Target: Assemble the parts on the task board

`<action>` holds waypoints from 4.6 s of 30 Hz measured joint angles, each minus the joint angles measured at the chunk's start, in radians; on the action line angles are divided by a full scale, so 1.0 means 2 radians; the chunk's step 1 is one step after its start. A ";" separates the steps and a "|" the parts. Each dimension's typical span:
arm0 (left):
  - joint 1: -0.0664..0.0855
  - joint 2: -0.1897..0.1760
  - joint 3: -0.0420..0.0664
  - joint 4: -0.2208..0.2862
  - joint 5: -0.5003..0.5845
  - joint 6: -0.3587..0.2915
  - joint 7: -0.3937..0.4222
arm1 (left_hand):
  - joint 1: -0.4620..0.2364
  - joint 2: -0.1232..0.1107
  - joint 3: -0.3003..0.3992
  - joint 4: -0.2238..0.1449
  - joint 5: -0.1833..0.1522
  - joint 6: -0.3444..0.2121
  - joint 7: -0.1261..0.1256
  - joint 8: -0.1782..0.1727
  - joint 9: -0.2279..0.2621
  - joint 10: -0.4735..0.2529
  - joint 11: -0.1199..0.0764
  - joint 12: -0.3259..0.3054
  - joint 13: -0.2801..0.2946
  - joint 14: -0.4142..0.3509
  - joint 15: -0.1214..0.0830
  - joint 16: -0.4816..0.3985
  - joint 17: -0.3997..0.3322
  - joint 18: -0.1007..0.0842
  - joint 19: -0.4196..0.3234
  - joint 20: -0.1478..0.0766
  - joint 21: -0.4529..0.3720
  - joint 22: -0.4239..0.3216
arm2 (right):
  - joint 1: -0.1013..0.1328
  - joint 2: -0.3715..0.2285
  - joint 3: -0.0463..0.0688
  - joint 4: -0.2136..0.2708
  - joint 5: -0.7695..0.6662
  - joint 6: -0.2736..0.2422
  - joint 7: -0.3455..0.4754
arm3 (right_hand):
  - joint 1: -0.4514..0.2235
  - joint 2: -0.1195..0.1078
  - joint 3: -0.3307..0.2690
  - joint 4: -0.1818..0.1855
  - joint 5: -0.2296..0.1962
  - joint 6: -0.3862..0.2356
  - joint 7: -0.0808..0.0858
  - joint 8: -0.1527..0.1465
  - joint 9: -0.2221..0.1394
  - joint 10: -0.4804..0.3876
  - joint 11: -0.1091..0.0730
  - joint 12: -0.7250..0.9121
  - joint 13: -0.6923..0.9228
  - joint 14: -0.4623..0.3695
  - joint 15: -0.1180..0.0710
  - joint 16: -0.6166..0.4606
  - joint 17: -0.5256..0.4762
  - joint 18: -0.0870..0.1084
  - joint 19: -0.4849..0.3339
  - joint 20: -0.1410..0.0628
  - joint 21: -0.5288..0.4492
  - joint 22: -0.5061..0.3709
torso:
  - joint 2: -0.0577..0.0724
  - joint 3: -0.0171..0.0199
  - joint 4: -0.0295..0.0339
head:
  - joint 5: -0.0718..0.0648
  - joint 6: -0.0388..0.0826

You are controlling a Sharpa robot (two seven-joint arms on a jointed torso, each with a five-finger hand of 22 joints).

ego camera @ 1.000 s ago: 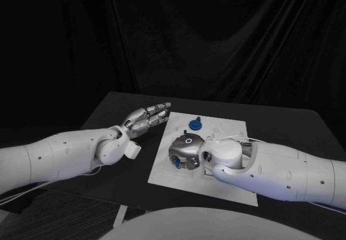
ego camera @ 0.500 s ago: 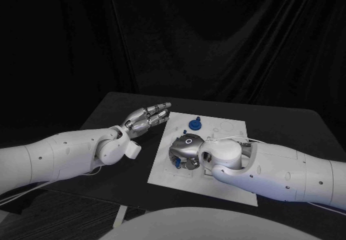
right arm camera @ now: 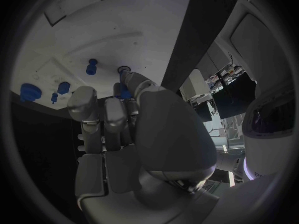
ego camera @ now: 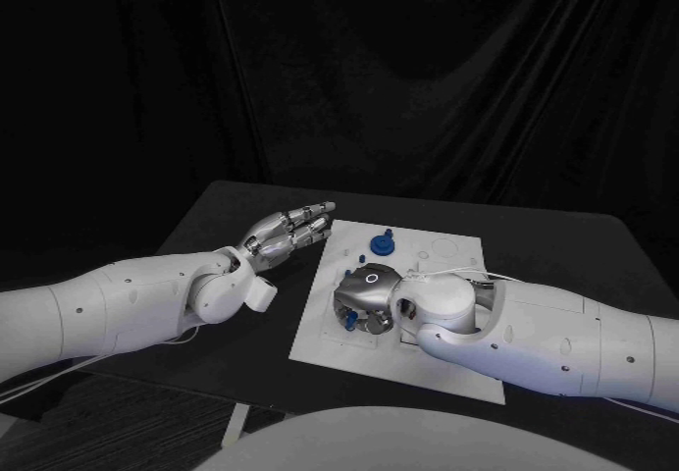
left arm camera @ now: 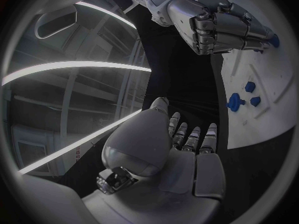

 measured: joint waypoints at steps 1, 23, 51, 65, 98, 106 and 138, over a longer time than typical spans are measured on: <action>0.000 0.000 0.000 0.000 0.000 0.000 0.000 | 0.000 0.000 0.000 0.000 0.000 0.000 0.000 0.000 0.000 0.000 0.000 0.000 0.000 0.000 0.000 0.000 0.000 0.000 0.000 0.000 0.000 0.000 | 0.000 0.000 0.000 0.000 0.000 0.001 0.000 | 0.000 0.000 0.000 0.000 0.000 0.000 0.000 0.000 0.000 0.000 0.000 0.000 0.000 0.000 0.000 0.000 0.000 0.000 0.000 0.000 0.000 0.000 | 0.000 0.0000 0.0000 | 0.000 0.000; -0.001 0.003 0.000 -0.004 0.000 0.006 -0.007 | 0.000 0.000 0.000 0.000 0.000 -0.004 0.004 0.000 0.000 0.000 0.000 0.000 0.000 0.000 0.000 0.000 0.000 0.000 0.000 0.000 0.000 0.000 | -0.002 0.000 -0.001 0.002 0.000 0.013 -0.008 | 0.000 0.000 0.003 -0.003 0.000 -0.006 0.005 -0.010 0.000 0.001 0.001 -0.003 0.000 -0.006 0.005 -0.010 -0.006 0.000 -0.005 0.001 -0.007 0.000 | 0.000 0.0000 0.0000 | -0.002 0.000; -0.001 0.005 0.000 -0.006 0.000 0.012 -0.015 | 0.000 0.000 0.000 0.000 0.000 -0.004 0.004 0.000 0.000 -0.002 -0.002 0.000 0.000 0.000 0.000 0.000 0.000 0.000 0.000 0.000 0.000 0.000 | -0.004 0.006 -0.001 -0.006 0.000 0.019 -0.008 | -0.012 -0.006 0.003 -0.003 -0.072 -0.106 -0.004 -0.068 -0.029 -0.081 0.032 -0.050 0.013 -0.041 0.032 -0.017 -0.031 0.000 -0.042 0.028 -0.056 0.000 | 0.000 0.0000 0.0003 | -0.001 0.000; -0.001 0.005 0.000 -0.008 0.000 0.013 -0.017 | 0.000 0.000 0.000 0.000 0.000 -0.004 0.004 0.000 0.000 -0.002 -0.002 0.000 0.000 0.000 0.000 0.000 0.000 0.000 0.000 0.000 0.000 0.000 | -0.002 -0.013 -0.002 0.011 0.000 0.008 -0.009 | 0.047 -0.028 -0.103 0.115 -0.092 -0.220 -0.042 -0.079 -0.072 -0.237 0.044 -0.059 -0.004 -0.088 0.034 -0.047 -0.099 0.001 -0.076 0.032 -0.151 0.000 | 0.000 0.0000 0.0002 | 0.001 0.000; -0.002 -0.007 0.000 -0.012 0.000 -0.005 0.016 | -0.033 -0.017 0.000 0.000 -0.020 0.030 -0.010 0.003 0.000 0.007 -0.018 0.028 0.000 -0.006 -0.065 -0.003 0.000 0.000 -0.009 -0.059 0.000 -0.012 | 0.091 -0.248 -0.001 0.107 0.181 -0.120 0.033 | -0.214 0.024 -0.075 0.111 -0.010 -0.013 -0.027 0.004 -0.045 0.093 -0.042 0.479 0.439 0.026 -0.021 0.098 0.148 0.000 -0.002 -0.013 -0.004 0.000 | -0.001 -0.0004 0.0003 | 0.007 0.000; -0.002 -0.005 0.000 -0.016 0.000 -0.007 0.019 | -0.024 -0.009 0.000 0.000 -0.020 0.030 -0.010 0.003 0.000 0.006 -0.010 0.028 0.000 -0.007 -0.055 -0.003 0.000 0.000 -0.006 -0.041 0.000 -0.012 | 0.084 -0.245 -0.002 0.092 0.211 -0.009 -0.094 | -0.294 0.019 -0.075 0.111 -0.046 0.052 -0.038 0.017 -0.013 0.202 -0.056 0.609 0.605 0.033 -0.035 0.148 0.152 -0.035 0.057 -0.031 0.183 0.000 | -0.001 -0.0007 -0.0003 | 0.003 0.000; -0.009 -0.005 0.000 -0.019 0.000 0.002 0.020 | -0.007 -0.003 0.000 0.000 -0.011 0.023 0.003 0.003 0.000 0.002 -0.005 0.027 0.000 -0.005 -0.045 -0.003 0.000 0.000 -0.011 -0.015 0.000 -0.014 | 0.056 -0.213 -0.001 0.063 0.270 0.086 -0.238 | -0.323 0.047 -0.075 0.111 -0.074 0.117 -0.058 0.022 0.086 0.202 -0.068 0.609 0.605 0.034 -0.050 0.148 0.152 -0.035 0.058 -0.047 0.228 0.000 | 0.000 0.0001 0.0003 | 0.007 0.000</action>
